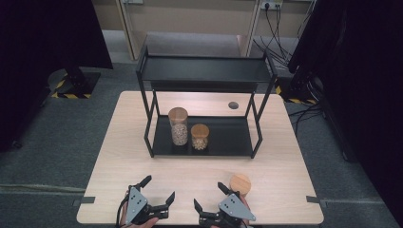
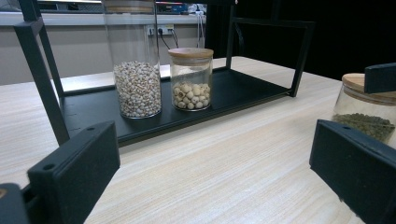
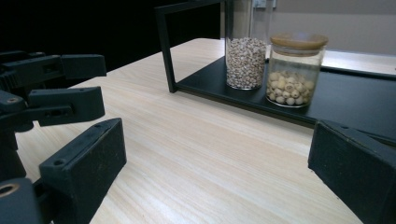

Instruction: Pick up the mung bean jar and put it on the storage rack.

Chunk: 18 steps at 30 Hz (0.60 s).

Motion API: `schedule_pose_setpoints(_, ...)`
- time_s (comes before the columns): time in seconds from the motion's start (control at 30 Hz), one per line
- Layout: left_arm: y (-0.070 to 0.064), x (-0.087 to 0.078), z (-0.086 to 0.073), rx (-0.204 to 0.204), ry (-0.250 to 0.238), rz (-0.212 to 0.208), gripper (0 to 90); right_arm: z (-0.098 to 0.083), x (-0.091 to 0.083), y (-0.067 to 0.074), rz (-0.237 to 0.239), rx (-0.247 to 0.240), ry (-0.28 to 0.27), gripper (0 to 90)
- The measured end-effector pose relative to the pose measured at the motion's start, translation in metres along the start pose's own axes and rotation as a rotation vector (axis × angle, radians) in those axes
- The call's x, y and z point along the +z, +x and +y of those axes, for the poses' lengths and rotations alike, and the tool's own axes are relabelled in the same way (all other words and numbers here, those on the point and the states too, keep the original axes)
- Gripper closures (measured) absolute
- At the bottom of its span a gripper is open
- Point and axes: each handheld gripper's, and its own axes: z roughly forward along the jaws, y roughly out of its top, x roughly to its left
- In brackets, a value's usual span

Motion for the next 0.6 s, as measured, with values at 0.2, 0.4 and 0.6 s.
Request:
schedule_pose_setpoints(0.2,0.000,0.000,0.000,-0.002,0.000,0.002,1.1,-0.003,-0.008,-0.001,-0.006,0.001,-0.003,4.5)
schedule_pose_setpoints(0.4,0.000,0.000,0.000,-0.001,0.000,0.004,1.1,-0.006,-0.017,-0.005,-0.010,0.012,-0.012,4.5)
schedule_pose_setpoints(0.6,0.000,0.000,0.000,-0.001,0.003,0.002,1.1,-0.010,-0.029,-0.008,-0.039,0.018,-0.013,4.5)
